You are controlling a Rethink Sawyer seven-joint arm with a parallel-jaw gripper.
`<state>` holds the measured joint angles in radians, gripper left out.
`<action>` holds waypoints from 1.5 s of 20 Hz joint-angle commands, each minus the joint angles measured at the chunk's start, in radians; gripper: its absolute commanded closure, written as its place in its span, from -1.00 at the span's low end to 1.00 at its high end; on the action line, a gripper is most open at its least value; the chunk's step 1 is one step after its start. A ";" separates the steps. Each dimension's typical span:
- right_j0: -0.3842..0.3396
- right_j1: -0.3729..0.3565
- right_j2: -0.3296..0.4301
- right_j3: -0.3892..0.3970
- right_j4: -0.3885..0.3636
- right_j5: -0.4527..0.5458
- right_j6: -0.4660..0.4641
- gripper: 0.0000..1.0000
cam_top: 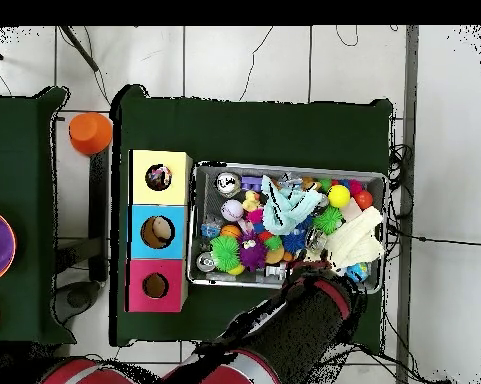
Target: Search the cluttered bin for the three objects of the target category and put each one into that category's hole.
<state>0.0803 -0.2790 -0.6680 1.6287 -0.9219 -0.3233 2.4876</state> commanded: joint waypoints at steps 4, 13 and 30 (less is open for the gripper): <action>-0.015 0.069 0.071 -0.103 0.078 -0.065 -0.061 -1.00; -0.108 0.065 0.138 -0.103 0.103 -0.080 0.015 -1.00; -0.225 0.032 0.267 -0.140 0.125 0.050 0.078 -1.00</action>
<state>-0.1005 -0.2422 -0.6063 1.6106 -0.8704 -0.3227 2.4876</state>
